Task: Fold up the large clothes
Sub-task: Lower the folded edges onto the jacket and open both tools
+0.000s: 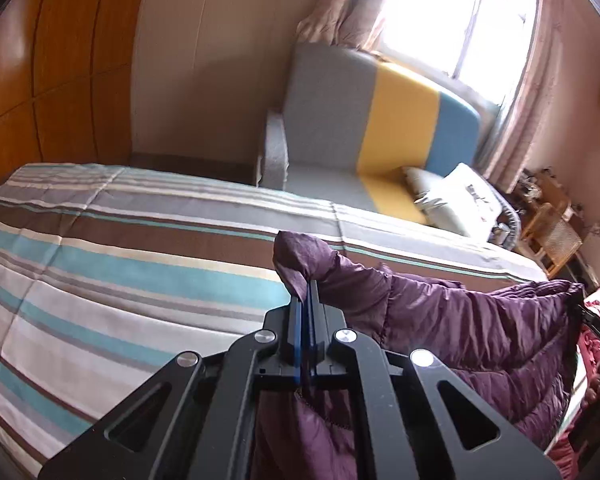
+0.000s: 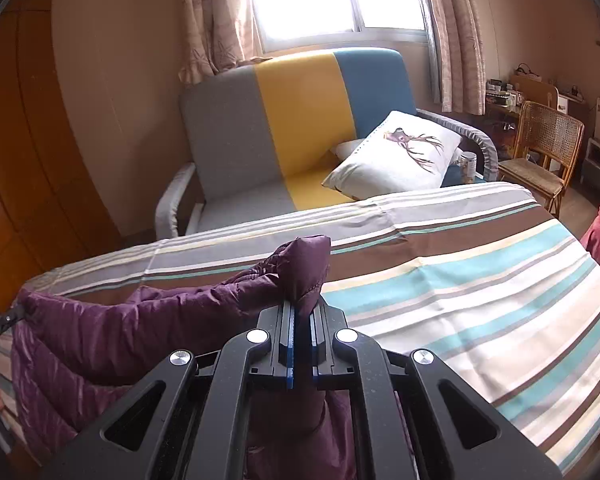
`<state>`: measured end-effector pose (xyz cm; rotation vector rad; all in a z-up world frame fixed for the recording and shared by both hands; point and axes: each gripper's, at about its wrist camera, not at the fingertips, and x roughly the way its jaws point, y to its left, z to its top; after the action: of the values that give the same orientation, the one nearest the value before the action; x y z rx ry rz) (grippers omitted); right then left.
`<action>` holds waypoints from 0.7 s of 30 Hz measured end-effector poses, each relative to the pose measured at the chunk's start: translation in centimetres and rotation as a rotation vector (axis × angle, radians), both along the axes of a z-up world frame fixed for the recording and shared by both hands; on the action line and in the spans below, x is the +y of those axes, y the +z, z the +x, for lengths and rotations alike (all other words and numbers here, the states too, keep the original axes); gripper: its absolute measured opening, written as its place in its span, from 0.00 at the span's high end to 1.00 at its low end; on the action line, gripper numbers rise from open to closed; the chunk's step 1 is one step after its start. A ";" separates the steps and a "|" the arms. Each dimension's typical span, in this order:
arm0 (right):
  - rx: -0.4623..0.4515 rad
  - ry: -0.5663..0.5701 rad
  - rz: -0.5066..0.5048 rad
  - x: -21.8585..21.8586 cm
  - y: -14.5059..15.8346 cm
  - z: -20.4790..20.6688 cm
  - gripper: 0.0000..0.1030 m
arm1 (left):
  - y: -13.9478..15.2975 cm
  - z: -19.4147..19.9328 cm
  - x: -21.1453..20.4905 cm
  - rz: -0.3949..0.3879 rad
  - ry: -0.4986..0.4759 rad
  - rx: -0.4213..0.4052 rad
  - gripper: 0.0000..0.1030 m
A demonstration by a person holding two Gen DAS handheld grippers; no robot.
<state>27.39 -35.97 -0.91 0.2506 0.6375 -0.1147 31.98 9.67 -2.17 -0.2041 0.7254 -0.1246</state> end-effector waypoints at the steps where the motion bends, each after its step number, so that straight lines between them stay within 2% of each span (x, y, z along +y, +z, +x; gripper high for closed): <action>1: 0.009 -0.006 -0.003 -0.1 -0.3 0.6 0.95 | -0.5 0.8 -0.2 0.010 0.009 0.015 0.98; 9: 0.120 -0.050 -0.012 0.0 -4.6 3.5 0.95 | -5.2 3.7 -1.1 0.067 0.063 0.120 0.98; 21: 0.256 -0.075 -0.051 0.4 -9.4 5.7 0.95 | -8.4 4.9 -3.5 0.176 0.029 0.170 0.98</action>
<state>33.06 -35.55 -10.32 0.2122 0.8784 -0.2373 36.87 6.17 -10.58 -0.0574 0.8972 -0.0153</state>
